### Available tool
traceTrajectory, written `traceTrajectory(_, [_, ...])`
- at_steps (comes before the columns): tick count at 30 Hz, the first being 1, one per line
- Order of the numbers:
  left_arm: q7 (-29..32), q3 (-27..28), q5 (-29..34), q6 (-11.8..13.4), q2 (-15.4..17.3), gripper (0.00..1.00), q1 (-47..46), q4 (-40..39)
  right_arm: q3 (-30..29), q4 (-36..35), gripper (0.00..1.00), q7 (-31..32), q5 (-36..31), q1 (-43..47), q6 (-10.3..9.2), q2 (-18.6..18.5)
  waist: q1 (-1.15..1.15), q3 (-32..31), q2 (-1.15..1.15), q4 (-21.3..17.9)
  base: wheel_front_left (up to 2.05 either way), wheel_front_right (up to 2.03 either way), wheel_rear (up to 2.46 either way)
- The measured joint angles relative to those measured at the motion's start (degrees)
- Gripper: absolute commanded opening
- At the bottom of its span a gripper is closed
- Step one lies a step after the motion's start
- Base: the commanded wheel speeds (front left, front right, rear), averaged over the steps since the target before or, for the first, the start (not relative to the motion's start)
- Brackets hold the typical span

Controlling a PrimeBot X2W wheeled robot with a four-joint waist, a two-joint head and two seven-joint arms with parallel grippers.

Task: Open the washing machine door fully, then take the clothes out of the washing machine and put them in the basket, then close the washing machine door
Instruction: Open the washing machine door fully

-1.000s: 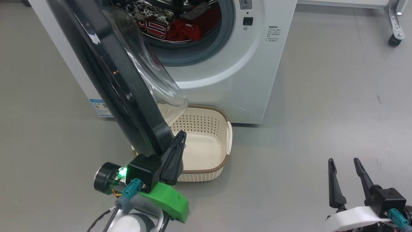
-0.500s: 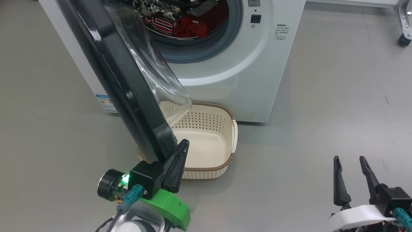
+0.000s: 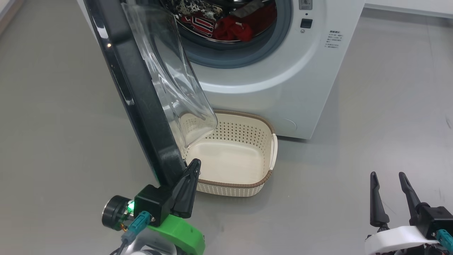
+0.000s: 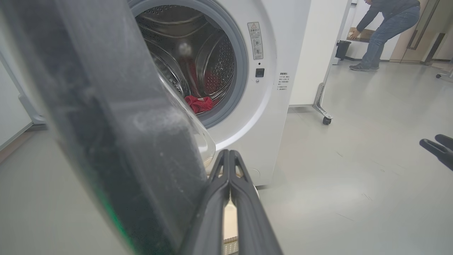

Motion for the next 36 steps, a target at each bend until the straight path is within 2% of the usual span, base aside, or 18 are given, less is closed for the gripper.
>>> traceTrajectory(13, [-1.3,0.5,0.0,0.2,0.0,0.00,3.1,-0.7,-0.9,-0.3,1.00,0.0,-0.8,0.5,0.03,-0.3,0.00,-0.7,0.00,5.9,0.00,0.00,0.00])
traceTrajectory(21, [-2.3,3.1,0.1,0.5,0.0,0.00,3.8,-0.8,-0.7,-0.5,1.00,0.0,-1.0,0.7,0.52,-0.3,0.00,-0.8,0.00,9.0,0.00,0.00,0.00])
traceTrajectory(36, [-4.9,11.6,1.3,0.5,0.3,0.00,4.2,-0.6,-1.5,-0.5,1.00,0.0,-1.9,0.4,0.67,-1.5,0.00,0.2,0.00,9.8,0.00,0.00,0.00])
